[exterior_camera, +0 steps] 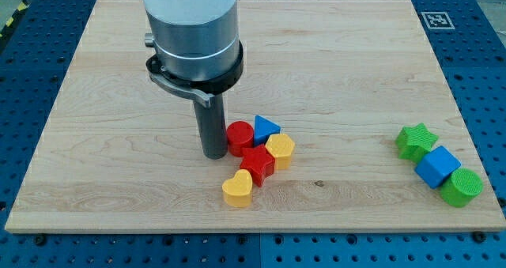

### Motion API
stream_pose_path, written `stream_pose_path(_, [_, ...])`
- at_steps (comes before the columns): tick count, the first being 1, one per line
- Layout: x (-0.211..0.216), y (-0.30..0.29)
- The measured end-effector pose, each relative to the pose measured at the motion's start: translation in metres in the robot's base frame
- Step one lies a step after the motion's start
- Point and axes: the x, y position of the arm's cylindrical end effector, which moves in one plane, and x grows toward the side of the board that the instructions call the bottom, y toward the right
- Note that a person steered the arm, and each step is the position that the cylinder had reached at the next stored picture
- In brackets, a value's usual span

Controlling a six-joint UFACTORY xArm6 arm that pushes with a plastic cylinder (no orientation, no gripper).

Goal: Slide red circle slightly up and right

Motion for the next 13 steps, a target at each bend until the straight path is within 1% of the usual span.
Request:
stream_pose_path(2, [0.000, 0.018])
stream_pose_path(3, [-0.011, 0.023])
stream_pose_path(4, [-0.039, 0.032])
stream_pose_path(5, [-0.057, 0.049])
stream_pose_path(7, [-0.049, 0.056])
stream_pose_path(9, [-0.029, 0.068])
stream_pose_path(10, [-0.034, 0.087])
stream_pose_path(13, [-0.115, 0.151])
